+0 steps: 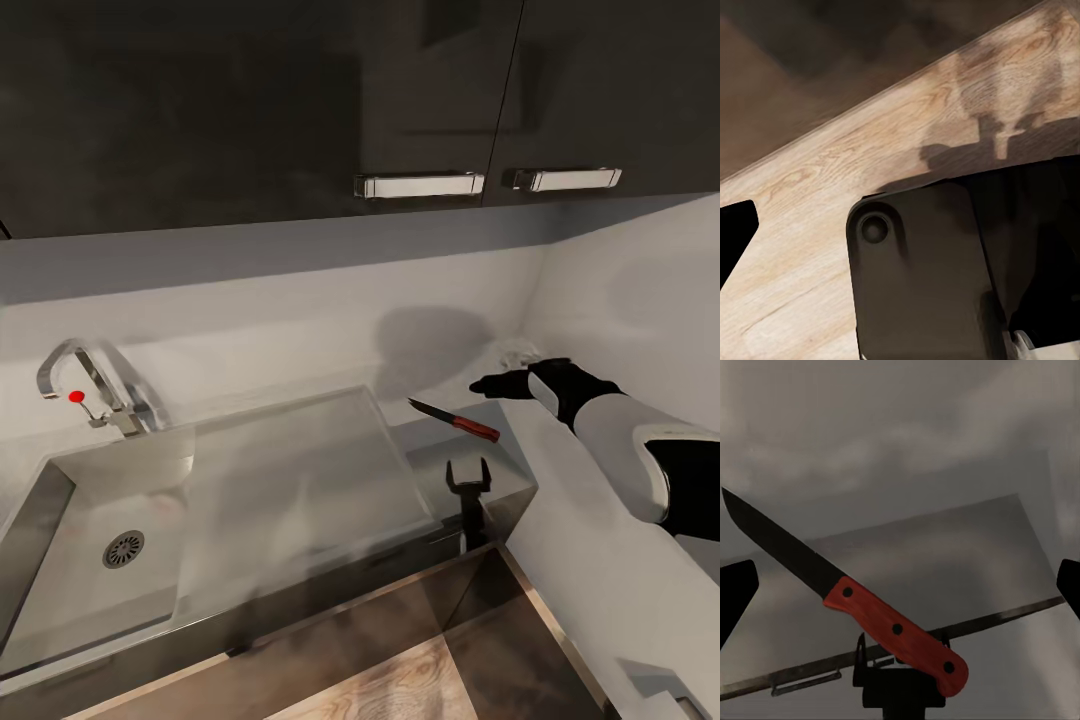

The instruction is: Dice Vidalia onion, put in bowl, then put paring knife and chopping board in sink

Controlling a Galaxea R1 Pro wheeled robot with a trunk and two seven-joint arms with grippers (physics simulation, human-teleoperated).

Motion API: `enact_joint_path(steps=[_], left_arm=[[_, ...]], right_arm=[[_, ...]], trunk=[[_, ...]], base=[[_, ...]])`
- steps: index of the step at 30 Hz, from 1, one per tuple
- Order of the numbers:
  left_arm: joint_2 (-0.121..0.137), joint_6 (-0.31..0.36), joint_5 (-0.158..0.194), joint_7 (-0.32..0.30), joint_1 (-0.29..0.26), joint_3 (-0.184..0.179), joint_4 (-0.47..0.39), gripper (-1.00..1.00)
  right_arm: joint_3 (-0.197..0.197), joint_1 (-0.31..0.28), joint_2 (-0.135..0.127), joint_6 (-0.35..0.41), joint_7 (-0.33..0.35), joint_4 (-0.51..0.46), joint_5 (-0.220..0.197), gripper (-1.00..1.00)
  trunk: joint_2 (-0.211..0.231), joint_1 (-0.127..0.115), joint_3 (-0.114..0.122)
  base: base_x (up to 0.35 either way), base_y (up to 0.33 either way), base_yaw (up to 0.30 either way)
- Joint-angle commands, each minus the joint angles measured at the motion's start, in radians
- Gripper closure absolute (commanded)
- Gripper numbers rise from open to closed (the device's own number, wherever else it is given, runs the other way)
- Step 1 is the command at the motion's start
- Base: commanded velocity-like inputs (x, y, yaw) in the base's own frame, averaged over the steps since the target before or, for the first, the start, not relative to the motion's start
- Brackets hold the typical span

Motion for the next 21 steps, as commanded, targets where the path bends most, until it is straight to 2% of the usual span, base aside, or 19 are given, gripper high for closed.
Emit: enact_joint_path(steps=[1, 21], left_arm=[[0.001, 0.000, 0.003, 0.009, 0.000, -0.007, -0.002, -1.00], [-0.004, -0.001, 0.005, 0.009, 0.000, -0.008, 0.000, -1.00]], right_arm=[[0.006, 0.001, -0.001, 0.004, 0.007, -0.001, 0.005, -1.00], [0.007, 0.002, 0.001, 0.003, 0.006, 0.008, 0.005, -1.00]], trunk=[[-0.002, 0.001, -0.002], [-0.002, 0.001, -0.032]], base=[[0.000, 0.000, 0.000], [0.000, 0.000, 0.000]])
